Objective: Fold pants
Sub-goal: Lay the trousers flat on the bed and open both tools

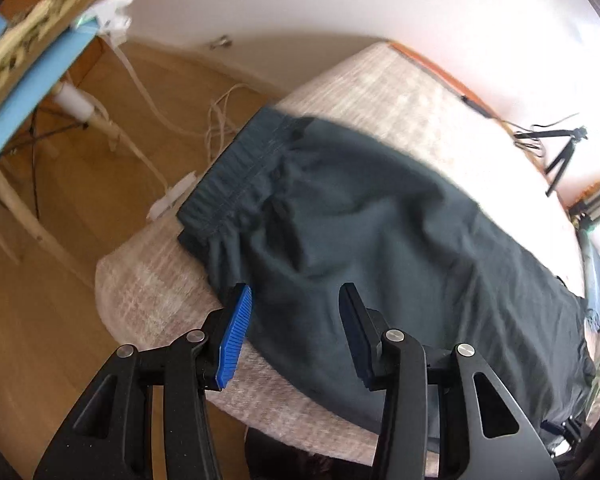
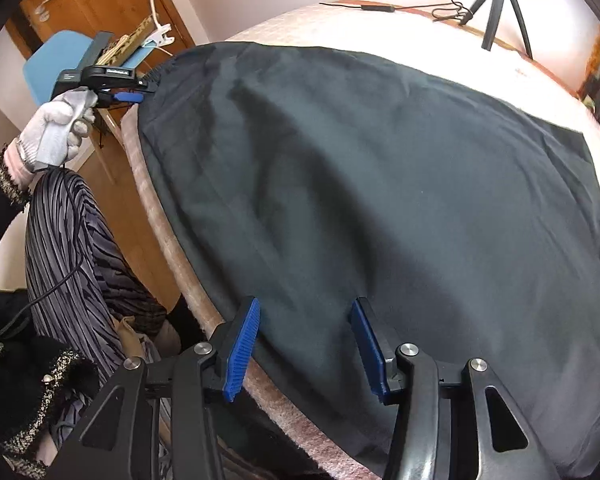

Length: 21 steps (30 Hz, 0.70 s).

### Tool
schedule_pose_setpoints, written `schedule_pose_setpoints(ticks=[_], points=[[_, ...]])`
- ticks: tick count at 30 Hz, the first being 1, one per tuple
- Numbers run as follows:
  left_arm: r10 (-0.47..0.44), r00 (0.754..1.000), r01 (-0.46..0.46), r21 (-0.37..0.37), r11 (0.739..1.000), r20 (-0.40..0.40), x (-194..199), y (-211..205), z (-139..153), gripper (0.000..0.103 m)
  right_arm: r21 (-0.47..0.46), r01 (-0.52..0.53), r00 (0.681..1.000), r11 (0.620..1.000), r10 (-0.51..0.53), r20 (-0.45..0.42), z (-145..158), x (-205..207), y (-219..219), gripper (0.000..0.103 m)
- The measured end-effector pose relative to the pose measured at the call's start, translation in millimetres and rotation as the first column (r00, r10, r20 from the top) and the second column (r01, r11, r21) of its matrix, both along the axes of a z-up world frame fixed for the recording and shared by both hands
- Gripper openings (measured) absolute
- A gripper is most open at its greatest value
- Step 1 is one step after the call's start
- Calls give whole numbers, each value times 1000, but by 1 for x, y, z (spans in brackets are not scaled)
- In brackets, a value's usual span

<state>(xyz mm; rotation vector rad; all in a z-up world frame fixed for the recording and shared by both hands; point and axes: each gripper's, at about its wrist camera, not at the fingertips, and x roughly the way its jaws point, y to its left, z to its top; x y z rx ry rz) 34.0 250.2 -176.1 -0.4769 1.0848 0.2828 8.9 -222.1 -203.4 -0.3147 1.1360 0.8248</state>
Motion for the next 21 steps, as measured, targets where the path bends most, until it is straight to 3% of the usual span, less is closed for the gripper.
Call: schedule_pose_setpoints(ticks=[6,11,14,18,21], points=[[-41,992,40,3,999,119,10,-2,54,44,106,117,991,987,-123,52,36,-2,-29,50],[-72,974,62,54,997,214,13,10,115,45,205,271,948,941,-297,113,76,-2,-84,54],[-70,964,52,74,996,257,12,28,144,57,236,333,920,913,-370,133,90,-4,-110,58],[-64,964,46,75,996,259,8,55,159,57,264,378,894,888,-424,147,101,-9,-127,59],[-66,971,62,22,998,229,6,69,145,59,279,390,886,877,-440,144,103,-10,-125,61]])
